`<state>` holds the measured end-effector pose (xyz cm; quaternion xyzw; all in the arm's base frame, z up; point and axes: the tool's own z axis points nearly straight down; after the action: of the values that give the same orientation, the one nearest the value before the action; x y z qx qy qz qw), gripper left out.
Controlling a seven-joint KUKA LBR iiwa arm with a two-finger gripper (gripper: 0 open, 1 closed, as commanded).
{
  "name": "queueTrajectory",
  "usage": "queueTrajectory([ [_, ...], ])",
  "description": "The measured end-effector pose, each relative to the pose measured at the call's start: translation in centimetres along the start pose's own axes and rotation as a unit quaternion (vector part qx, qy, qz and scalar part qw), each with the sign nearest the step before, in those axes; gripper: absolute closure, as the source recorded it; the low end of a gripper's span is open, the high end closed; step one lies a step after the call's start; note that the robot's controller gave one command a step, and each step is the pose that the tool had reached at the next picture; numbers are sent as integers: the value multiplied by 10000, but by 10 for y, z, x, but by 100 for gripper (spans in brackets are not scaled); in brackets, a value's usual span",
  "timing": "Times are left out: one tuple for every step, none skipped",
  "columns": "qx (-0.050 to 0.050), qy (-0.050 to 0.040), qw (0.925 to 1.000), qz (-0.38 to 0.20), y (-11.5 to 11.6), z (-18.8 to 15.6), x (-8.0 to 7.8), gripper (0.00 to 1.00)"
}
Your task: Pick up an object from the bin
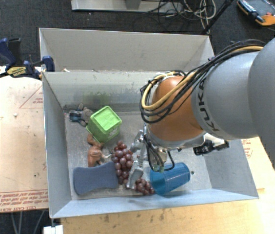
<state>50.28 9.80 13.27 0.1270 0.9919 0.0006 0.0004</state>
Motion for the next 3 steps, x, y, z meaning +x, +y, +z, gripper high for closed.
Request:
queueTrajectory([
  [-14, -54, 9982, 602, 24, 45, 5, 0],
  [-116, -251, 9966, 780, 26, 51, 8, 100],
  [-115, -250, 9966, 779, 26, 51, 8, 100],
])
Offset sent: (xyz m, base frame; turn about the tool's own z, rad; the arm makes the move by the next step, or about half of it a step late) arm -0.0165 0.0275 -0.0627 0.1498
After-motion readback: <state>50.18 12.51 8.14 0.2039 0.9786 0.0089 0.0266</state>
